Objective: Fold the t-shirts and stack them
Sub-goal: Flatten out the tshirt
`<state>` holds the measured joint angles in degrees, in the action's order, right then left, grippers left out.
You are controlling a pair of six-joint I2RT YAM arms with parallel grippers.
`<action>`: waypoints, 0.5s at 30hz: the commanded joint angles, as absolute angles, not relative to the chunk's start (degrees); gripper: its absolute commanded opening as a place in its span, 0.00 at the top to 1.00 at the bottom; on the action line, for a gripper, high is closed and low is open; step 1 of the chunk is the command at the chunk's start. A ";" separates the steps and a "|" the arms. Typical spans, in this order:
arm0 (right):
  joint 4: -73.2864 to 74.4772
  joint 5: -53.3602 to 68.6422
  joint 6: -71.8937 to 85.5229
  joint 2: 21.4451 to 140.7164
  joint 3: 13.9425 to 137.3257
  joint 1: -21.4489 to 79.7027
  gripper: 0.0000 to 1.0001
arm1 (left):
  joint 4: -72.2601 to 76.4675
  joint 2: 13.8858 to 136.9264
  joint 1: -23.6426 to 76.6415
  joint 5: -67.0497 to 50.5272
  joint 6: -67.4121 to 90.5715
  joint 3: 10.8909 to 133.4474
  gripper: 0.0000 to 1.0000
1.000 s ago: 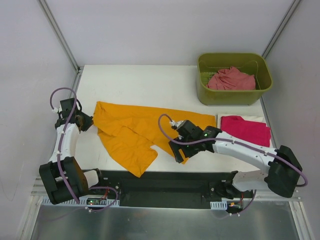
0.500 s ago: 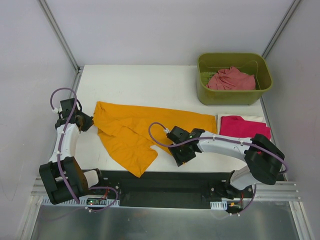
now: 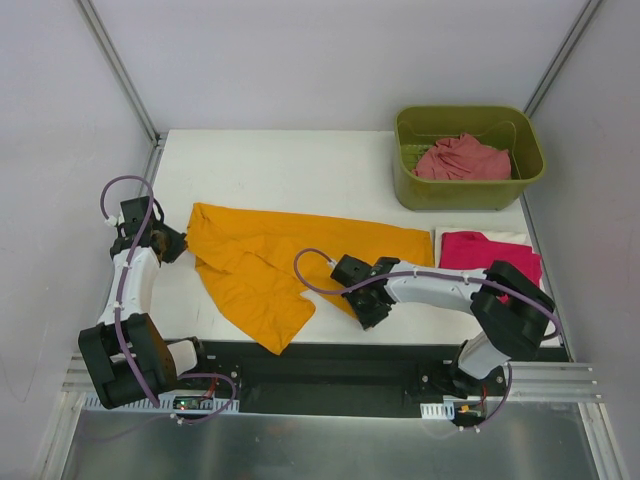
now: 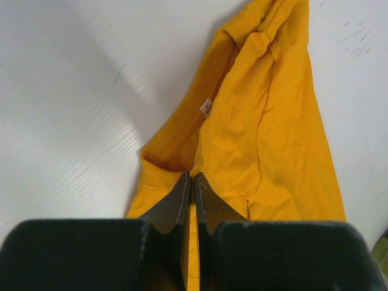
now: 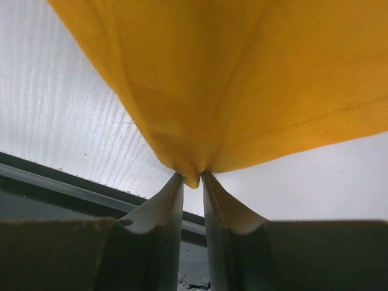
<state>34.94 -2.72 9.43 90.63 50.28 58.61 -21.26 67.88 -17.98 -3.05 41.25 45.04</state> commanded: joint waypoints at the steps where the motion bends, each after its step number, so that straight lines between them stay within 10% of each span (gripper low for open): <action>1: 34.19 -6.32 10.98 94.04 50.71 58.27 0.83 | -20.83 67.06 -17.75 -3.95 42.36 44.74 1.00; 3: 34.19 -7.38 11.16 92.56 51.24 57.31 0.99 | -20.83 66.80 -17.67 -4.13 42.45 45.35 1.00; 15: 31.13 -18.26 0.80 70.06 60.38 46.06 0.99 | -20.83 63.99 -17.75 -9.84 43.16 54.75 1.00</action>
